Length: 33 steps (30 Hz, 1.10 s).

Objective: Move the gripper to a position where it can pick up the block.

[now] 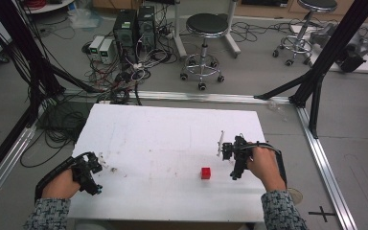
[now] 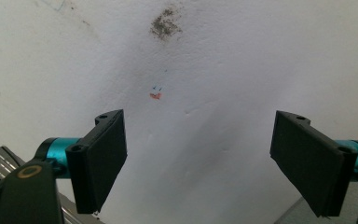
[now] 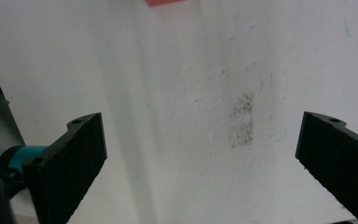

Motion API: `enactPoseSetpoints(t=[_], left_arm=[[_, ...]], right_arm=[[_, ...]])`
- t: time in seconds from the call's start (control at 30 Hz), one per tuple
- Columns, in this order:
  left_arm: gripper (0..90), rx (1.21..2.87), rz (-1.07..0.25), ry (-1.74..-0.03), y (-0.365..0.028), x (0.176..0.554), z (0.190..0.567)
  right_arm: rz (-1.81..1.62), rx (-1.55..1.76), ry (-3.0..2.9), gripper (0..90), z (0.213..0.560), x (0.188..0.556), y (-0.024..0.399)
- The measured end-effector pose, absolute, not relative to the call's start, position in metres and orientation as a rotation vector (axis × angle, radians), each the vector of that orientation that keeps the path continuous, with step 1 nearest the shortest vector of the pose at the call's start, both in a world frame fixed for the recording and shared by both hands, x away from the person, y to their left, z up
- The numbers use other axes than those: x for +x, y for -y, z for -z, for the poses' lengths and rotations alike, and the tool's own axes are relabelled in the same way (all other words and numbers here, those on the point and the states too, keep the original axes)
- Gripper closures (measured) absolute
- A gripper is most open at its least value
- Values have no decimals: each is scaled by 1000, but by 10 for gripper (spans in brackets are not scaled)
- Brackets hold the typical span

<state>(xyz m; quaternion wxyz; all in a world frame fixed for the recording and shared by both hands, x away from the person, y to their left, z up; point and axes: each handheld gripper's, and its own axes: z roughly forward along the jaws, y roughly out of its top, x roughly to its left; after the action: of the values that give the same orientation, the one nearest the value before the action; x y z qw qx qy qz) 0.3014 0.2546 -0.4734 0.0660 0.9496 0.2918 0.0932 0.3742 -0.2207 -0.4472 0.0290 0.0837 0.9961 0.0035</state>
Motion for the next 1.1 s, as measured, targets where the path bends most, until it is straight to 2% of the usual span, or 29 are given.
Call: enactPoseSetpoints(t=[0.3, 1.1], left_arm=[[189, 2861, -288, -877, -255, 301, 473], [189, 2847, -284, -890, -257, 301, 473]], right_arm=[[-7, 191, -3090, 9, 460, 377, 197], [-47, 124, -3096, 10, 480, 380, 167]])
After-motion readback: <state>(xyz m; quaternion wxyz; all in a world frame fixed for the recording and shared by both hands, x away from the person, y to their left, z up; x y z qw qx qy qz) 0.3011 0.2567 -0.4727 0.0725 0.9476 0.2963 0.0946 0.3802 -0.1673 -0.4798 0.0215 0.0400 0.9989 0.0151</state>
